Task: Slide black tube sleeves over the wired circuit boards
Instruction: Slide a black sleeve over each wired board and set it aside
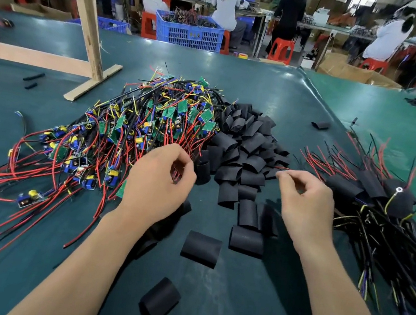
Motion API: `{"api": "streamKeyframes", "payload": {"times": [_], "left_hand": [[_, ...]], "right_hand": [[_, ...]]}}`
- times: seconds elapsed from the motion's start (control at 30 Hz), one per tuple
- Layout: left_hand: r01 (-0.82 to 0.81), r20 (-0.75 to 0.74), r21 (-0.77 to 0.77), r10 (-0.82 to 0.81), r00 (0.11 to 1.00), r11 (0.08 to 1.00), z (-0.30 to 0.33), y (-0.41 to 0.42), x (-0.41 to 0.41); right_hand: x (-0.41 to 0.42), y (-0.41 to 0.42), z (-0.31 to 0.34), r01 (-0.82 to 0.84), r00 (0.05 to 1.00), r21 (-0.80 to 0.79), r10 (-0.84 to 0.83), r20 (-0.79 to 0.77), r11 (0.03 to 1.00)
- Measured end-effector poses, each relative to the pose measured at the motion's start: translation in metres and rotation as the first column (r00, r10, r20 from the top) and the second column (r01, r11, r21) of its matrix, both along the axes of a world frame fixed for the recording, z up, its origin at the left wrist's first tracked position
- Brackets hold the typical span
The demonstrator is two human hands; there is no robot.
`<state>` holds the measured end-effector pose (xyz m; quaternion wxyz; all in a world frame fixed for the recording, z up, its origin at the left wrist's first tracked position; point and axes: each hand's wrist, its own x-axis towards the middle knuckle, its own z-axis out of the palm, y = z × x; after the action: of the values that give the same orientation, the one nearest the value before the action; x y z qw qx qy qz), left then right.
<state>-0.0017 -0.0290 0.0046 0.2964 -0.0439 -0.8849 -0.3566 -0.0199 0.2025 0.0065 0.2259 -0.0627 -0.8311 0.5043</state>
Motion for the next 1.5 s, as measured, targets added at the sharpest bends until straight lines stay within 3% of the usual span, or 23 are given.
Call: {"api": "streamKeyframes", "payload": {"times": [0.13,0.37,0.5,0.63,0.83,0.9,0.97,1.03,1.13,1.17,1.23,1.3,1.5], "left_hand": [[0.104,-0.091,0.041,-0.1,0.991,0.994,0.001,0.004,0.004],[0.338,-0.322,-0.037,-0.331,0.887,0.94,0.002,0.015,0.012],[0.485,-0.287,-0.096,-0.491,0.822,0.869,0.003,0.026,0.015],[0.65,-0.289,-0.038,-0.631,0.72,0.759,0.003,0.034,0.021],[0.716,-0.321,-0.05,-0.69,0.649,0.696,0.004,0.043,0.026],[0.688,-0.336,-0.07,-0.667,0.665,0.722,0.001,0.041,0.023],[0.598,-0.367,-0.066,-0.576,0.73,0.799,-0.002,0.037,0.019],[0.457,-0.373,-0.073,-0.45,0.811,0.886,-0.006,0.034,0.013],[0.283,-0.303,-0.099,-0.3,0.904,0.954,-0.011,0.034,0.005],[0.248,-0.291,-0.088,-0.263,0.92,0.965,-0.012,0.034,0.004],[0.166,-0.316,-0.069,-0.18,0.932,0.984,-0.012,0.032,0.002],[0.129,-0.326,-0.072,-0.145,0.934,0.989,-0.011,0.028,0.0],[0.242,-0.133,-0.202,-0.271,0.953,0.949,-0.012,0.021,-0.006]], "right_hand": [[0.007,-0.017,-0.003,-0.092,0.993,0.153,0.102,-0.059,0.984],[0.009,-0.031,-0.009,-0.319,0.935,0.175,0.339,-0.1,0.931],[0.007,-0.031,-0.013,-0.395,0.903,0.245,0.424,-0.075,0.885],[0.007,-0.034,-0.014,-0.403,0.879,0.295,0.456,-0.14,0.866],[0.0,-0.034,-0.015,-0.375,0.874,0.3,0.442,-0.201,0.877],[-0.001,-0.036,-0.014,-0.341,0.884,0.21,0.388,-0.259,0.916],[-0.002,-0.036,-0.011,-0.379,0.899,-0.097,0.34,-0.277,0.92],[-0.003,-0.034,-0.005,-0.447,0.89,-0.405,0.35,-0.293,0.798],[-0.001,-0.028,0.004,-0.55,0.822,-0.7,0.446,-0.355,0.456],[0.0,-0.026,0.006,-0.556,0.801,-0.75,0.471,-0.37,0.357],[0.003,-0.021,0.01,-0.563,0.761,-0.78,0.538,-0.362,0.272],[0.004,-0.018,0.011,-0.574,0.723,-0.778,0.605,-0.334,0.257],[0.007,-0.019,0.011,-0.601,0.611,-0.774,0.738,-0.285,0.198]]}}
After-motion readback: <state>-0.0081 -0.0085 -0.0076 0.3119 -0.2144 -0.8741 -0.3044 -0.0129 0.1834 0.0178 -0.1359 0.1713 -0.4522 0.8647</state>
